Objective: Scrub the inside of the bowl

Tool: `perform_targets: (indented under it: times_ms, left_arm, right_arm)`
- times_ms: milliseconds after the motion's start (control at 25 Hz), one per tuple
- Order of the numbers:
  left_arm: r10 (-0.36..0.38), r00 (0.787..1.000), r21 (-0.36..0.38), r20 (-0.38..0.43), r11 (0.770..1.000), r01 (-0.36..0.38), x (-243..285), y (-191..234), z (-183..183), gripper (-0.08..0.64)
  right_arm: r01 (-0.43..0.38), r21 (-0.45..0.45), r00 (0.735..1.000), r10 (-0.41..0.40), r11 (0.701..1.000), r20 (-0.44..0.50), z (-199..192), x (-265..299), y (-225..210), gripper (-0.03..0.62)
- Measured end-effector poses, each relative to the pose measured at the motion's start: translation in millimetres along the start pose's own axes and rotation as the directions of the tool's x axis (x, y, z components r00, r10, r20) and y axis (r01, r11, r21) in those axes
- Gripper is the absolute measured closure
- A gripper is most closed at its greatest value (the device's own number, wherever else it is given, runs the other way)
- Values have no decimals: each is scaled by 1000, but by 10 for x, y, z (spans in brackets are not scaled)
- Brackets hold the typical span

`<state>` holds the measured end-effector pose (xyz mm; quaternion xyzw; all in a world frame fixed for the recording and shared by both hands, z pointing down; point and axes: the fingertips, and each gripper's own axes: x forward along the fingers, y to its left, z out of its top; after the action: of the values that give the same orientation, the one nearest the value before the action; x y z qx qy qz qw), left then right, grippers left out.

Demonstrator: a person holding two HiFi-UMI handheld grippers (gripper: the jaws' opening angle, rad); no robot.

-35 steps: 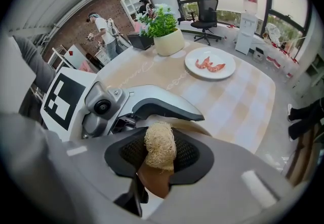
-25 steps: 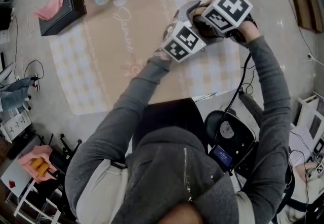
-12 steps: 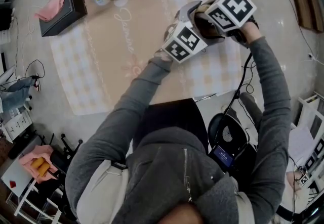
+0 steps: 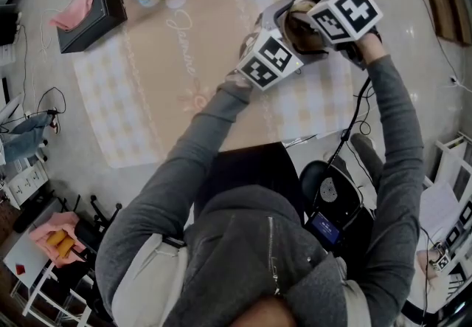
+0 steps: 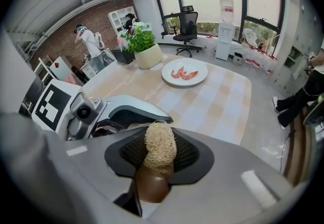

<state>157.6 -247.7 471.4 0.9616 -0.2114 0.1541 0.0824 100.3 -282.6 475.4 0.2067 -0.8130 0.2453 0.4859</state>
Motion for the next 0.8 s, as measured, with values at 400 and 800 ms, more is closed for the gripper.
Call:
perform_targets:
  times_ms: [400,800]
  left_arm:
    - [-3,1000,-1,-1,1000,3,0,-7,2,-14]
    - [0,1000,-3,-4,1000,0,3,6,-3,-14]
  right_arm:
    - [72,10,997,-72,997,31,-47,-55,-89,476]
    - [114,53,991,-118,992,67,-155,-142,-198,476]
